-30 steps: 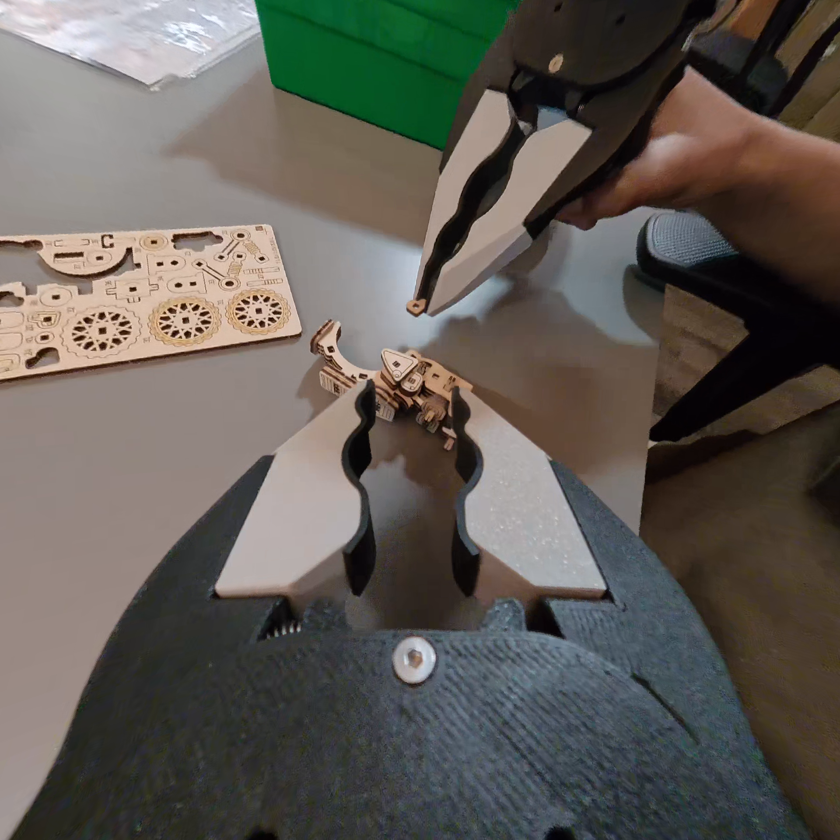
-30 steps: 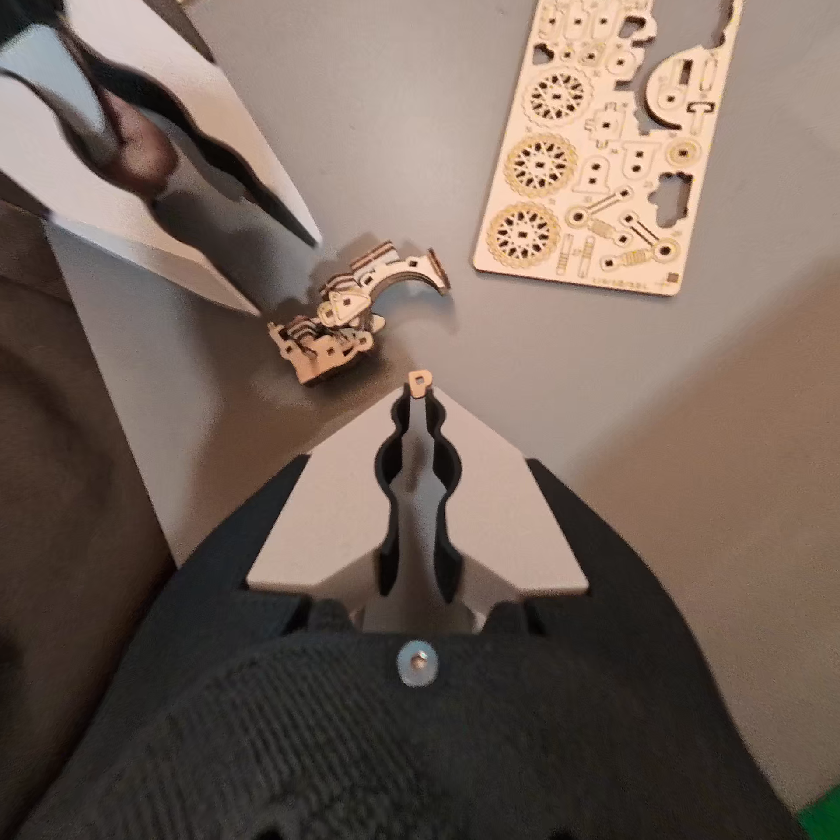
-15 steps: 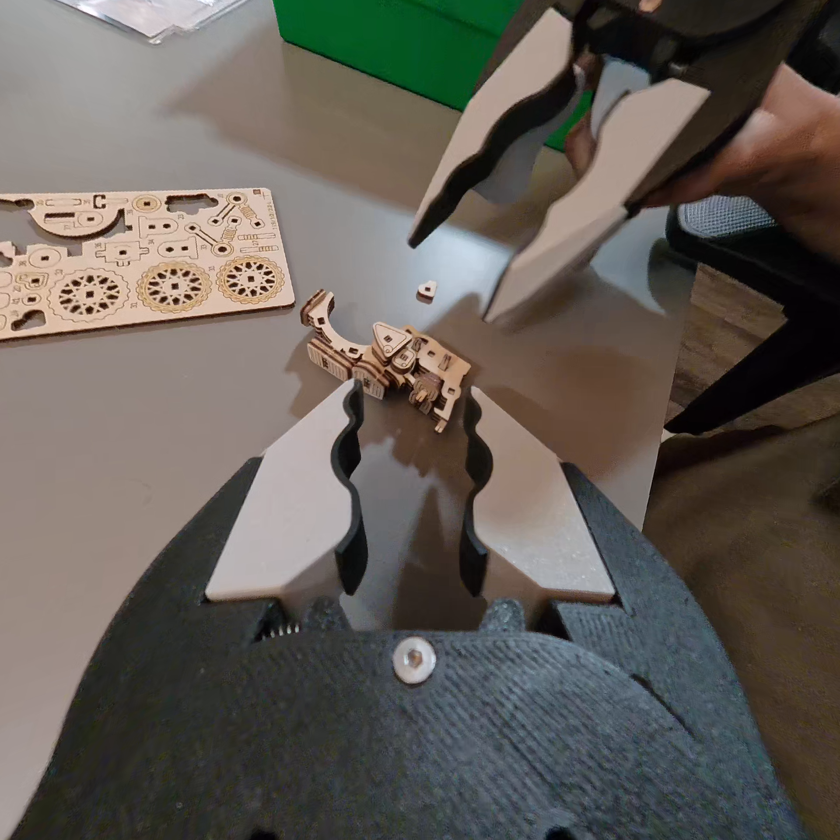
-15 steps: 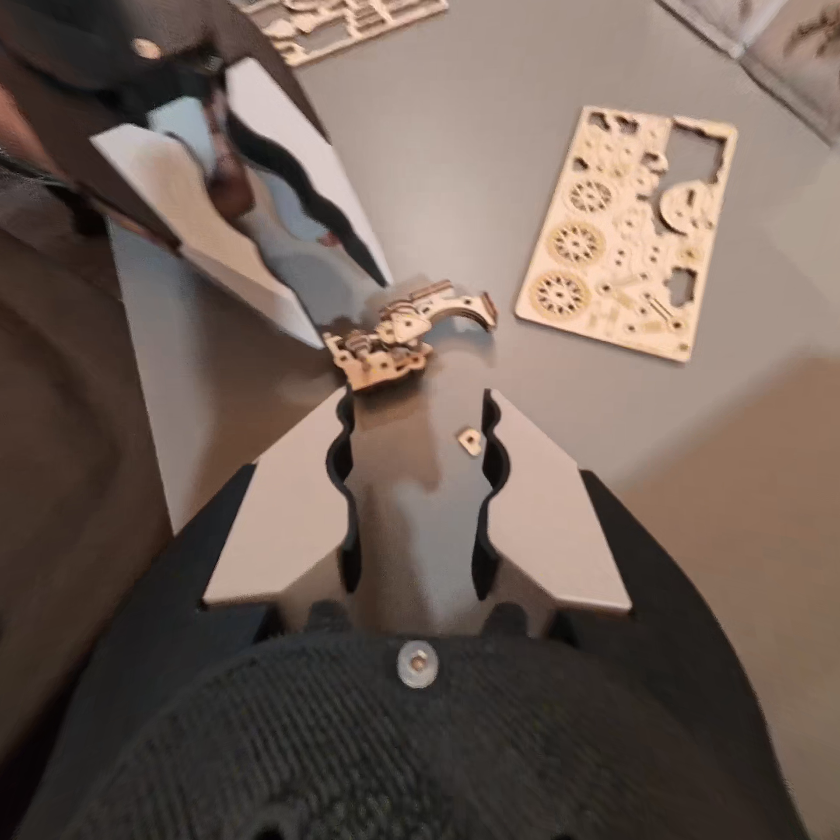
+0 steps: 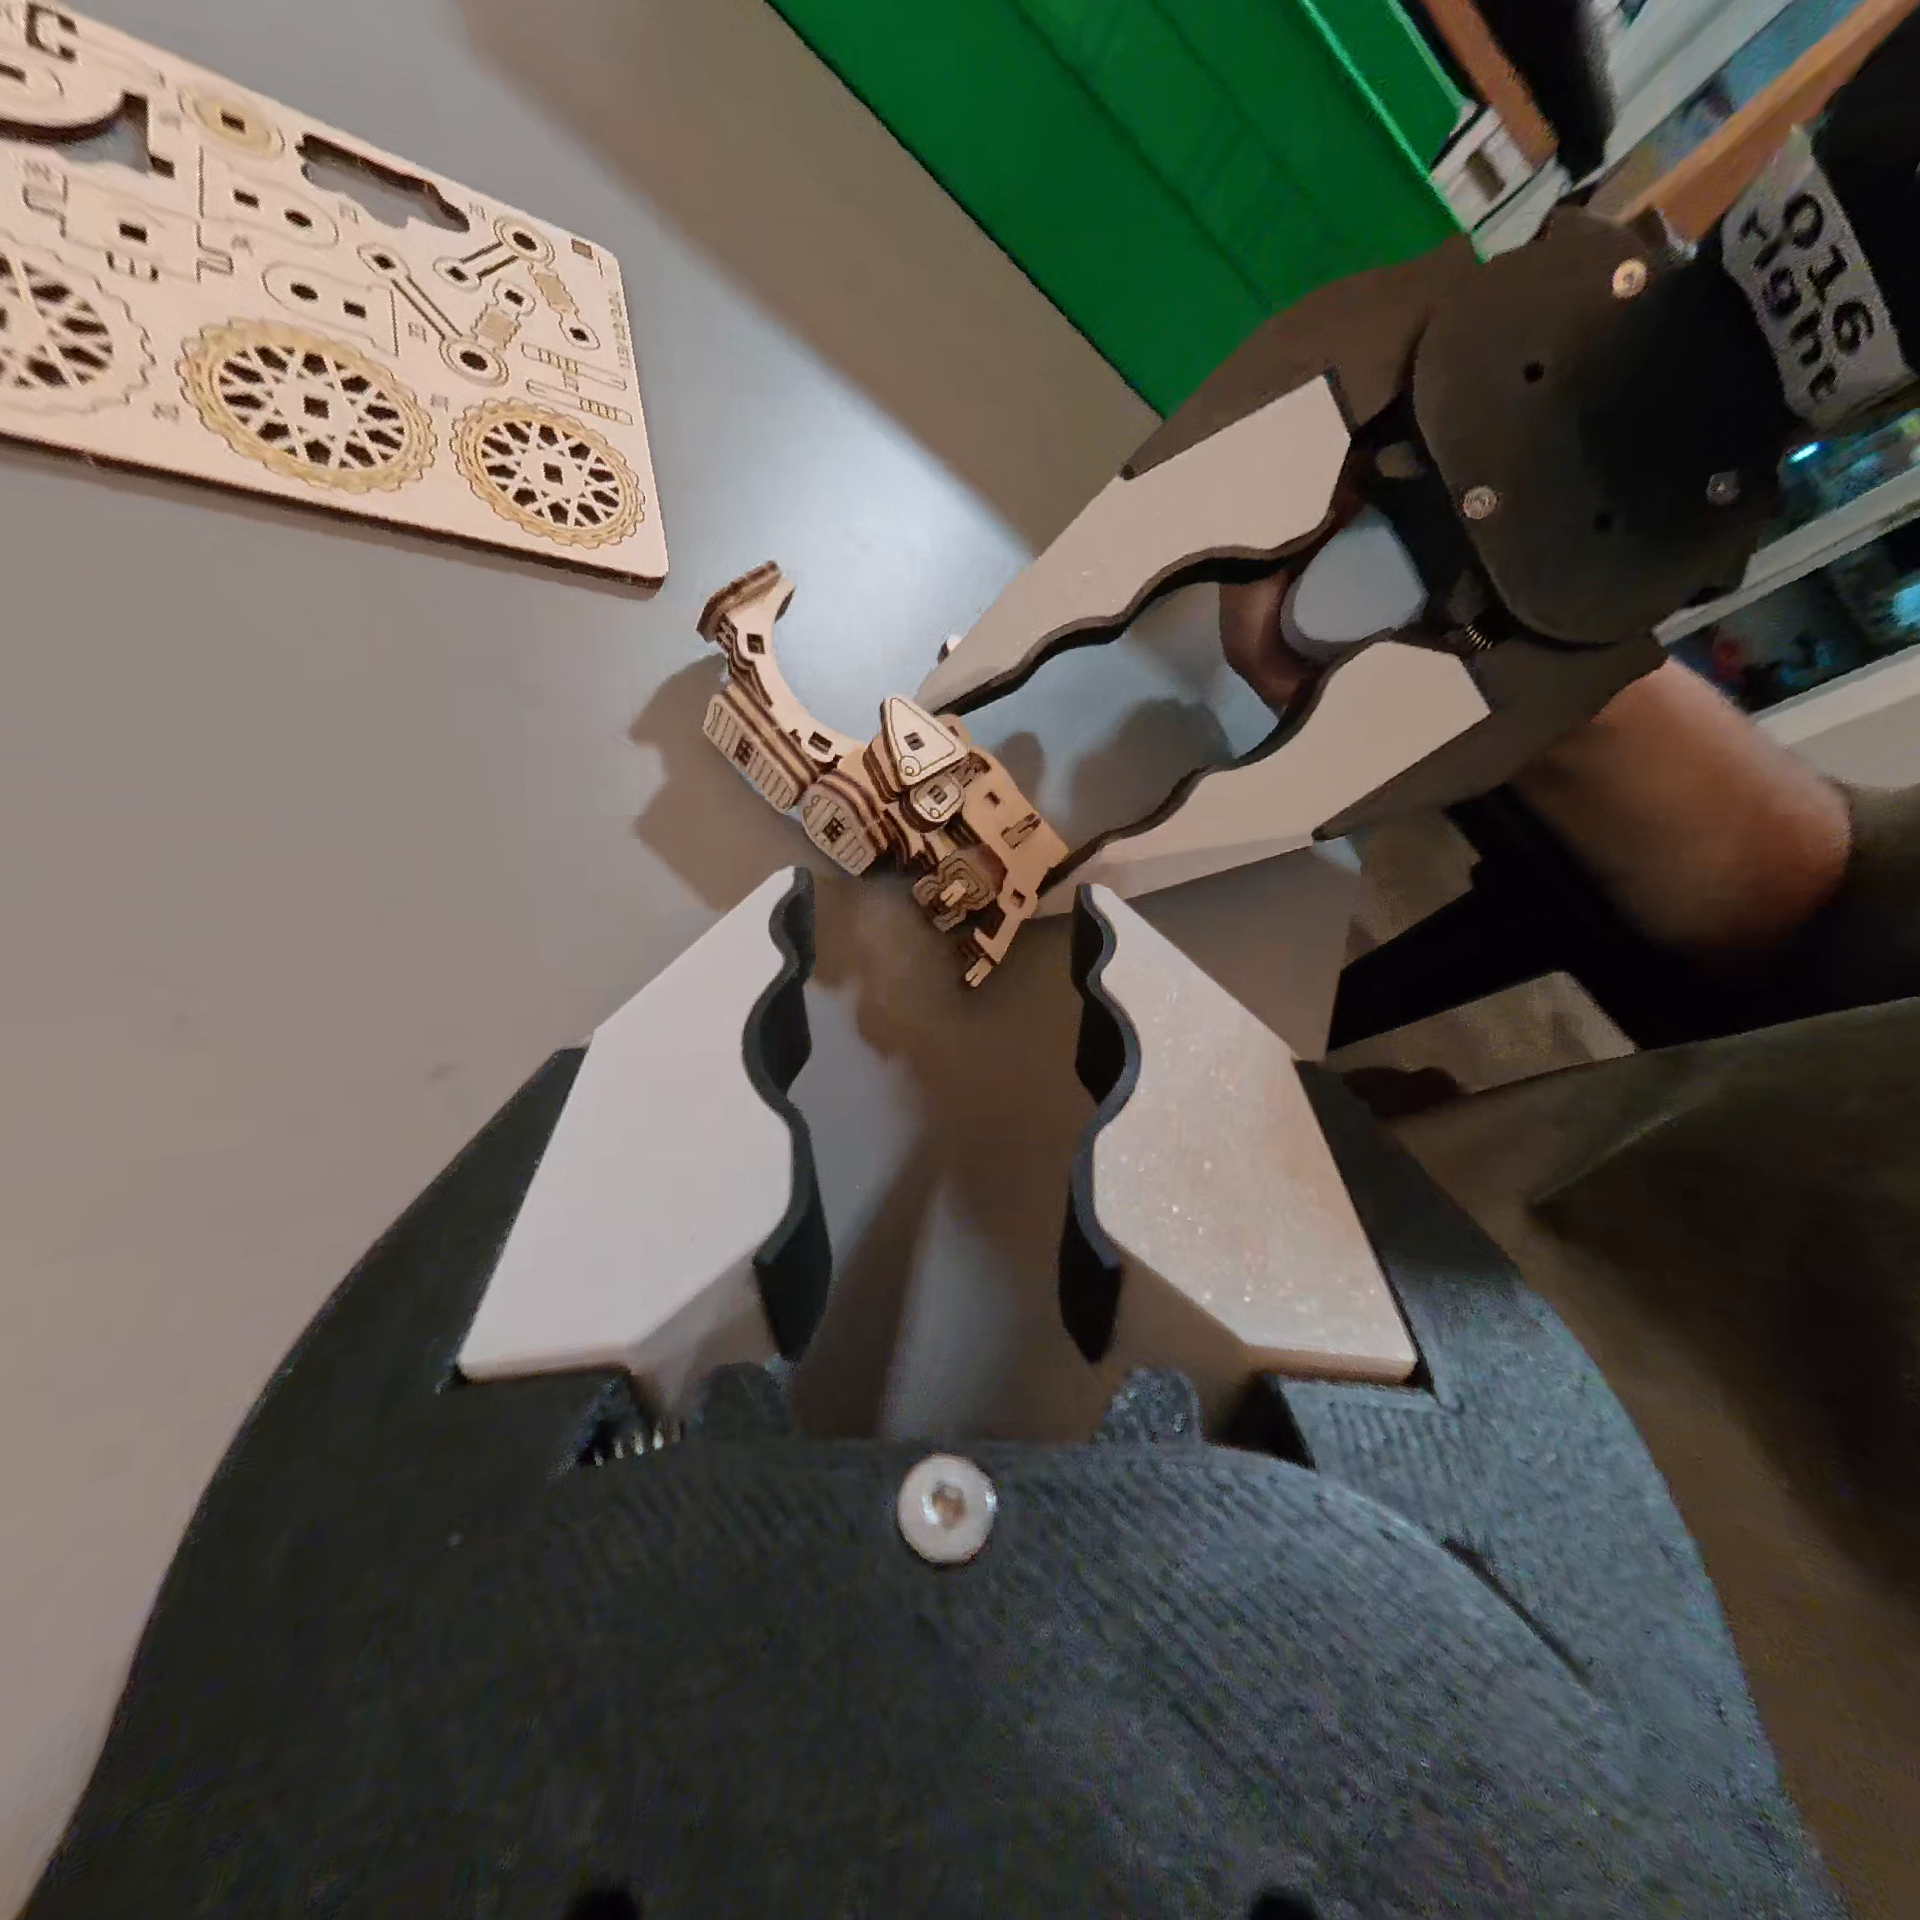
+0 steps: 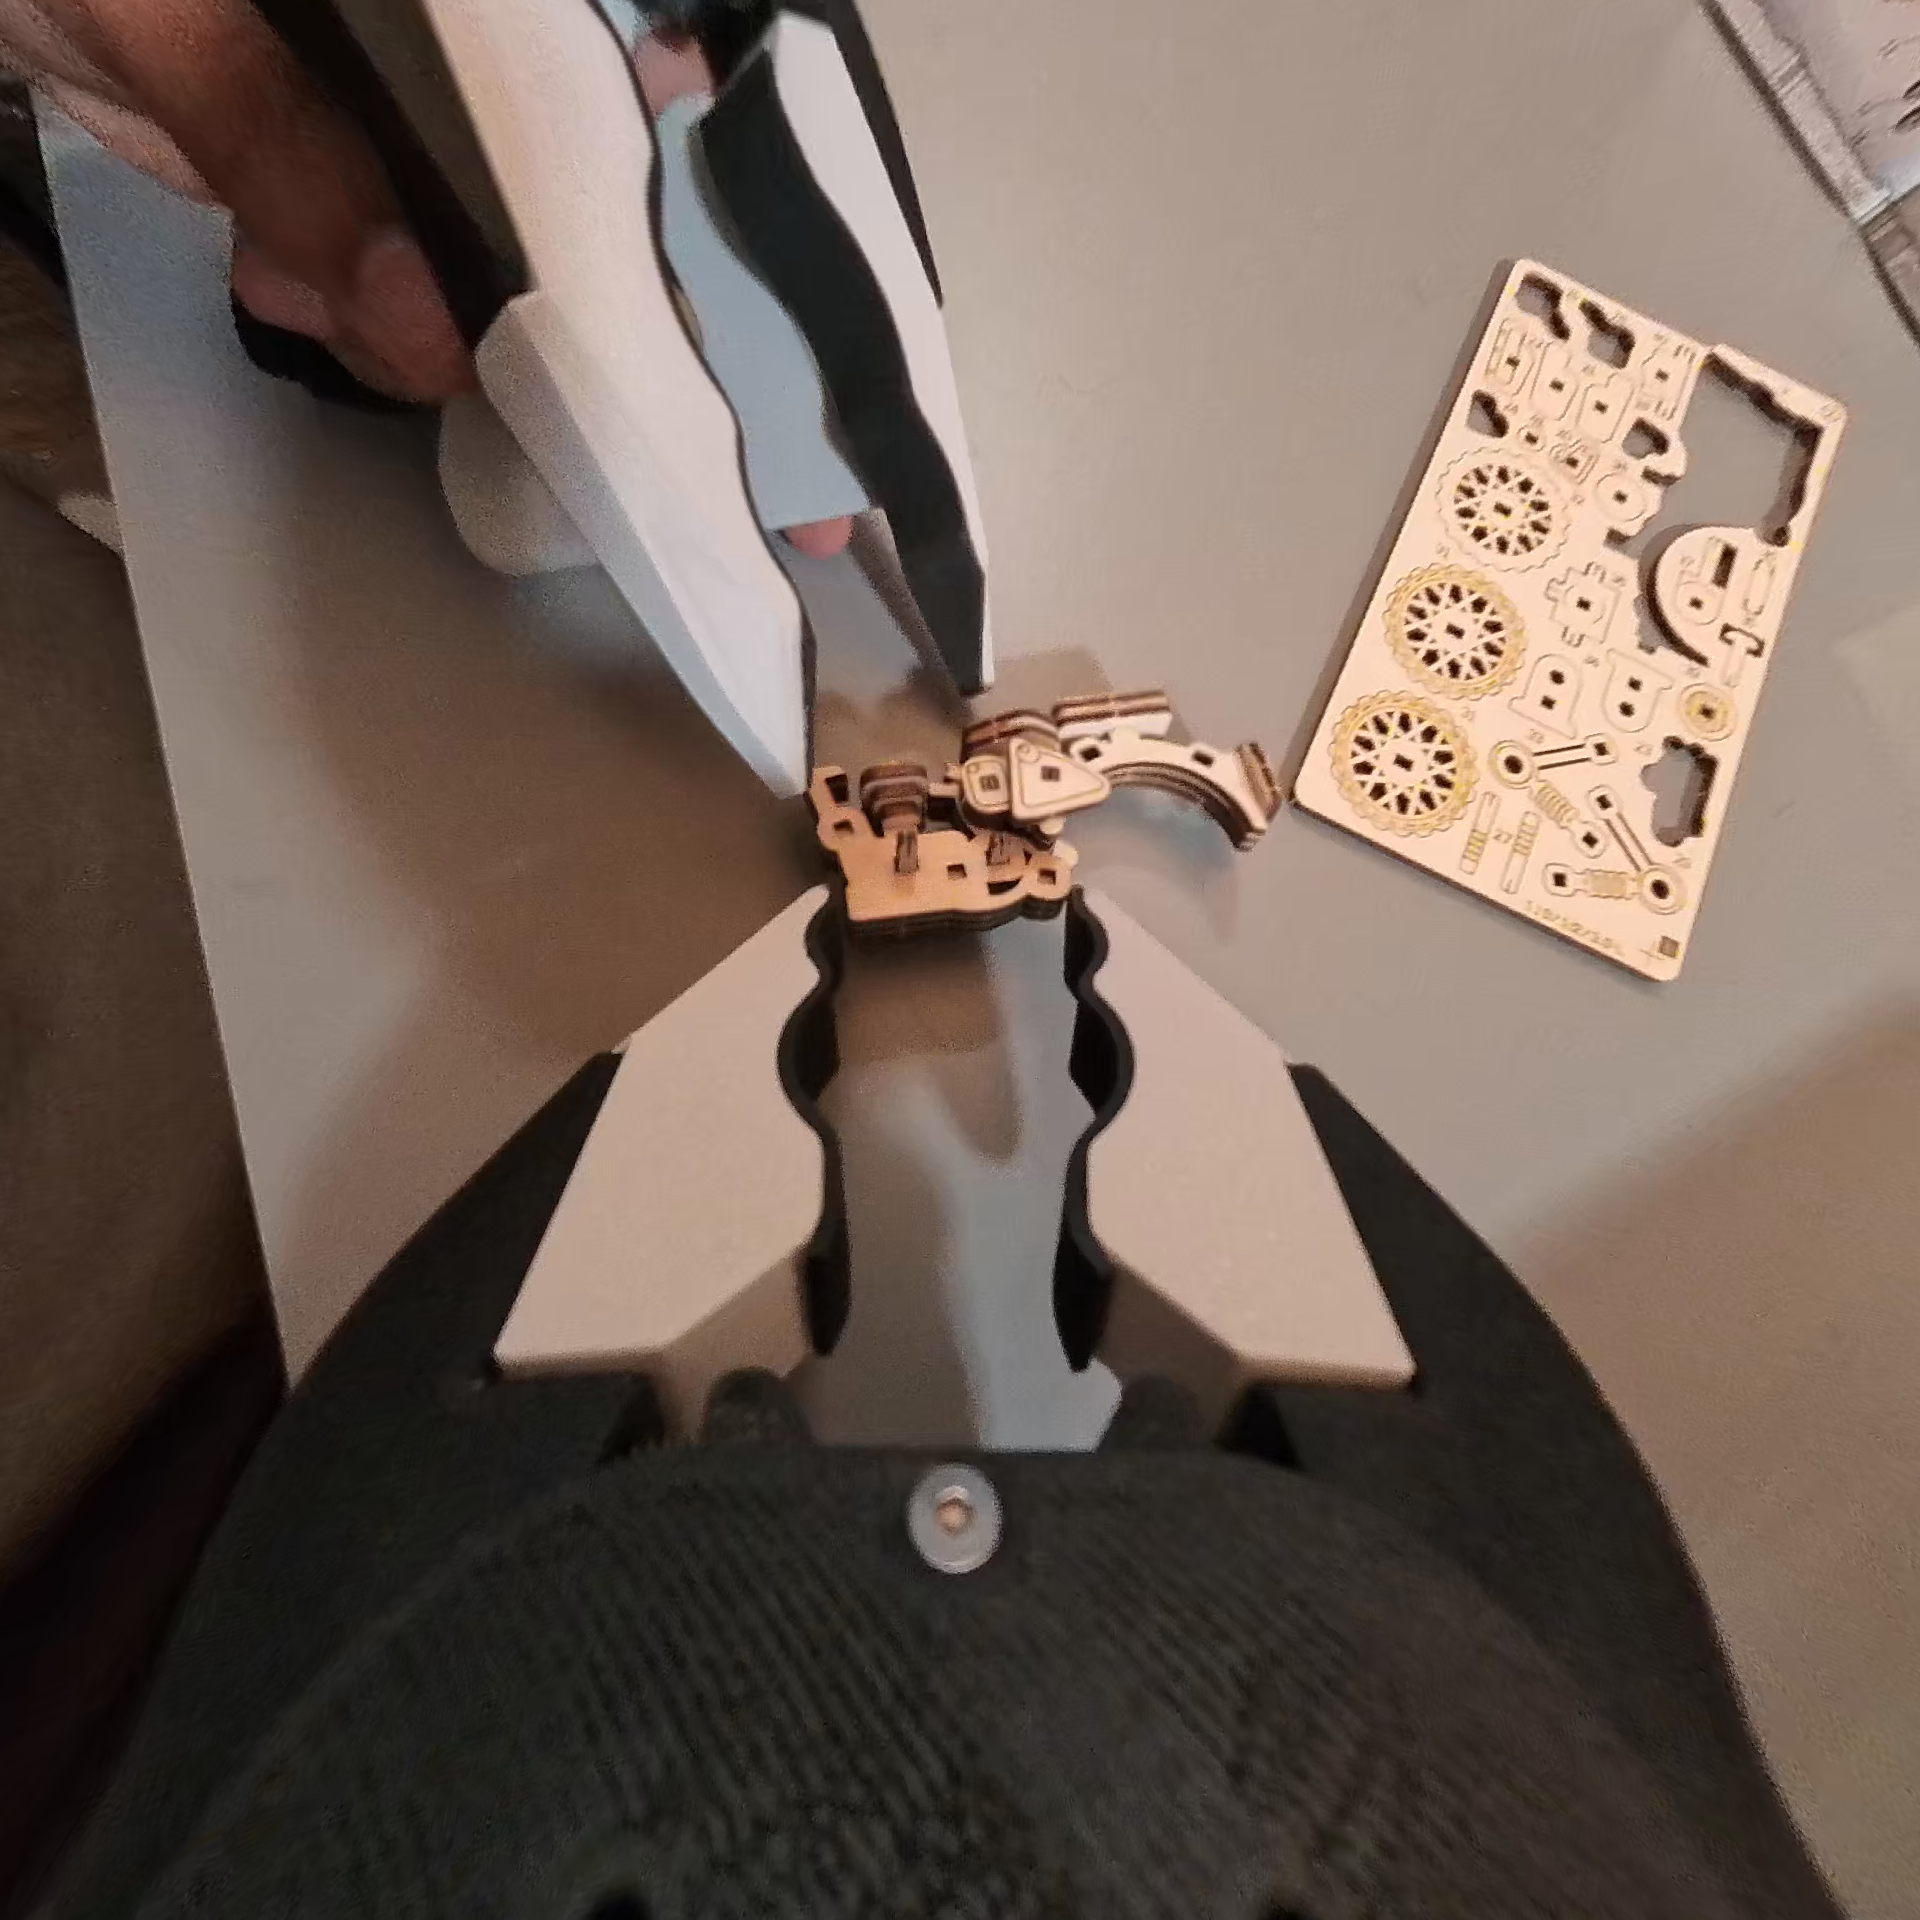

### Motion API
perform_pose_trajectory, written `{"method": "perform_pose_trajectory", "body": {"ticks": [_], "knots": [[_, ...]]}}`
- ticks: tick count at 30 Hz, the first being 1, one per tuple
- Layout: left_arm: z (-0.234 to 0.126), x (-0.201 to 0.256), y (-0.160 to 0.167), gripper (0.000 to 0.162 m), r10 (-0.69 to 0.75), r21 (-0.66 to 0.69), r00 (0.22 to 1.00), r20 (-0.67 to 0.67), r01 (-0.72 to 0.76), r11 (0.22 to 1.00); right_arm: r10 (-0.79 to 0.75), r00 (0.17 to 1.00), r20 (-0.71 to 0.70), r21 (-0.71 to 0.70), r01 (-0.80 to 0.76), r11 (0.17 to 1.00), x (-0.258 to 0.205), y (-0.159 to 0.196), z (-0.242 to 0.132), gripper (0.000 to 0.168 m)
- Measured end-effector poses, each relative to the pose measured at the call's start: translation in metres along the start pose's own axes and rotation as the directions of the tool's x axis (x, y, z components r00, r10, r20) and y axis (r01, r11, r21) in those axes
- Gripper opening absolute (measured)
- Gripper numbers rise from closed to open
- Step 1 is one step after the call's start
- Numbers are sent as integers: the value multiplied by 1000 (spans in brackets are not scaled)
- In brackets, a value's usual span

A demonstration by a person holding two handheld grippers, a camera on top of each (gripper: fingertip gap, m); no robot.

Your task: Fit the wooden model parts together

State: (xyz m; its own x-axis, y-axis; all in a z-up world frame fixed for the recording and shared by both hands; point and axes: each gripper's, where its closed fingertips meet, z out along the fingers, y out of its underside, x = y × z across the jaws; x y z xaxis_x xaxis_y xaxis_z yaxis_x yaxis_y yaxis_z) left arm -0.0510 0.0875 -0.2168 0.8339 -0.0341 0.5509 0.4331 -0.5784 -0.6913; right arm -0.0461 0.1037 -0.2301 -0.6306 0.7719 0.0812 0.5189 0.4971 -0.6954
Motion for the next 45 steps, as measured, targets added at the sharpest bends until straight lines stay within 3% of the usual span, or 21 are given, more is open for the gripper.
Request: {"method": "perform_pose_trajectory", "body": {"ticks": [6,10,15,23,31,34,37,41,45], "knots": [[-2,9,-9,48,-199,57,966,-166,210,976,-60,996,-68,98,66,993,0,-23,-13,41],[-5,25,-18,53,-361,42,855,-372,404,914,-126,985,-117,143,142,979,-5,-37,-19,41],[-23,28,-34,49,-435,42,716,-547,542,840,-161,970,-183,184,195,963,-2,-47,-29,41],[-31,39,-37,23,-444,-18,626,-641,565,825,-215,952,-220,272,271,923,-11,-65,-41,41],[-37,39,-45,20,-436,0,574,-693,605,796,-158,961,-227,327,229,917,-6,-70,-43,44],[-39,29,-51,19,-414,81,616,-670,616,784,-7,988,-157,356,63,932,5,-65,-41,59],[-37,17,-53,19,-358,207,749,-557,543,814,219,976,-20,433,-189,881,18,-66,-47,50],[-37,14,-57,19,-234,329,890,-392,373,867,404,874,269,524,-485,700,17,-79,-60,38],[-38,23,-60,19,-124,391,947,-296,238,889,459,825,329,499,-565,657,13,-79,-54,28]]}}
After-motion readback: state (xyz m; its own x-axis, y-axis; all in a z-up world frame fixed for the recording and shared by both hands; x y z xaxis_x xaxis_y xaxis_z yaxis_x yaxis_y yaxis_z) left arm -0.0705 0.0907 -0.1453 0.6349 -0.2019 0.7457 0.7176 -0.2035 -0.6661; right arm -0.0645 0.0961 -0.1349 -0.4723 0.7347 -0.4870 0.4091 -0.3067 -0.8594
